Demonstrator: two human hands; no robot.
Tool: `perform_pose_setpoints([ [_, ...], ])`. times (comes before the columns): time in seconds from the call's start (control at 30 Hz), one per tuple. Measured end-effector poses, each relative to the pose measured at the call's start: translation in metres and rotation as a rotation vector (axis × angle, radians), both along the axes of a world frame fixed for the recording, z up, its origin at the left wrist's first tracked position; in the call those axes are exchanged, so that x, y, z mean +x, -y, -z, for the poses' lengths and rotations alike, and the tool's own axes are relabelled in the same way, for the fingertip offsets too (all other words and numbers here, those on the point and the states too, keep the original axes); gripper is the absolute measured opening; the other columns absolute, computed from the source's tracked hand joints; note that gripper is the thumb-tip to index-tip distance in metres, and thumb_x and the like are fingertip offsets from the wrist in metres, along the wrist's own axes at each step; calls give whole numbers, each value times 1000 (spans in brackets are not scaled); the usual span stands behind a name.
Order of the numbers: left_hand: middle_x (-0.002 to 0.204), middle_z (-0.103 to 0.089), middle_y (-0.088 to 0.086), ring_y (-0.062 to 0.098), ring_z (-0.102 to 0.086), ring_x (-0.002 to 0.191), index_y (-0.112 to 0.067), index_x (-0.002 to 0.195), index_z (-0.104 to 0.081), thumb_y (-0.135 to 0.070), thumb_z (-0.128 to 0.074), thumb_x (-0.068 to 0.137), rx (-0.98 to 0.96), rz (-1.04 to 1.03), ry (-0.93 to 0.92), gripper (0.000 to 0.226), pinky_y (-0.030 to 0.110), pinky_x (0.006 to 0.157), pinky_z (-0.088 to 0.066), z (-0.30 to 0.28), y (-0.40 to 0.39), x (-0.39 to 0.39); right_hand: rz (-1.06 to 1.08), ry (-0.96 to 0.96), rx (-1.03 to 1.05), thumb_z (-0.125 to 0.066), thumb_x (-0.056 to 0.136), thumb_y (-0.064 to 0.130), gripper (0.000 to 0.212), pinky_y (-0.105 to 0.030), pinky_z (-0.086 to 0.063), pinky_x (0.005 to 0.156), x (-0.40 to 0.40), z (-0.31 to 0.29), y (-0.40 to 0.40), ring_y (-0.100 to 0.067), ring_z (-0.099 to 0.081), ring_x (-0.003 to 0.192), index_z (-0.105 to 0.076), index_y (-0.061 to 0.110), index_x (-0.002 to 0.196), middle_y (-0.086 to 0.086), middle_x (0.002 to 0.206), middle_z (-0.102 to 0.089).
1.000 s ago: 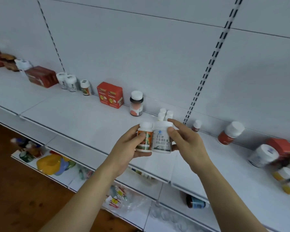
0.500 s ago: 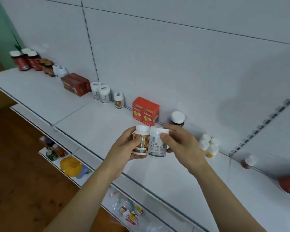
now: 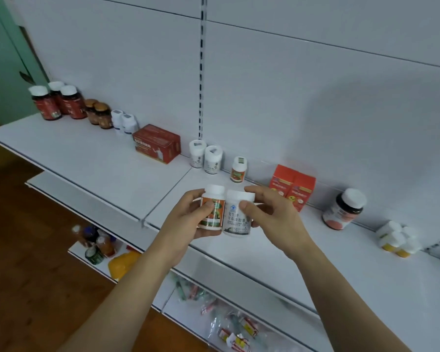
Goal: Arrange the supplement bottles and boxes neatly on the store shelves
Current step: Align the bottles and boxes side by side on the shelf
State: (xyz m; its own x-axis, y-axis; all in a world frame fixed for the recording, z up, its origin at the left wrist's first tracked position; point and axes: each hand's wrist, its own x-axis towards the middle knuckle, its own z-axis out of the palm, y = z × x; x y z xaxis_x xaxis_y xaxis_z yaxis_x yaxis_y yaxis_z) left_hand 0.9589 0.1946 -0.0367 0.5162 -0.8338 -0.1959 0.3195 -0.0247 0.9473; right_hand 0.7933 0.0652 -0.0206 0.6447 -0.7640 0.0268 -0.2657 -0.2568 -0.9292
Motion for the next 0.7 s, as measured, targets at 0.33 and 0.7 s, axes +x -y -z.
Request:
perform_pose_setpoints([
  [0.33, 113, -70, 11, 27, -72, 100, -20, 127, -60, -17, -60, 98, 10, 44, -41, 29, 45, 79, -60, 6, 19, 87, 22, -5, -2, -70, 92, 35, 28, -43, -60, 84, 84, 7, 18, -10, -70, 95, -66, 40, 119, 16, 109, -73],
  [0.7, 118, -68, 16, 33, -69, 106, -18, 128, -60, -12, -54, 99, 40, 172, -86, 30, 52, 84, -58, 9, 69, 152, 93, 6, 30, -65, 86, 52, 42, -41, -60, 84, 135, 19, 52, -12, -69, 100, -64, 39, 126, 9, 110, -73],
])
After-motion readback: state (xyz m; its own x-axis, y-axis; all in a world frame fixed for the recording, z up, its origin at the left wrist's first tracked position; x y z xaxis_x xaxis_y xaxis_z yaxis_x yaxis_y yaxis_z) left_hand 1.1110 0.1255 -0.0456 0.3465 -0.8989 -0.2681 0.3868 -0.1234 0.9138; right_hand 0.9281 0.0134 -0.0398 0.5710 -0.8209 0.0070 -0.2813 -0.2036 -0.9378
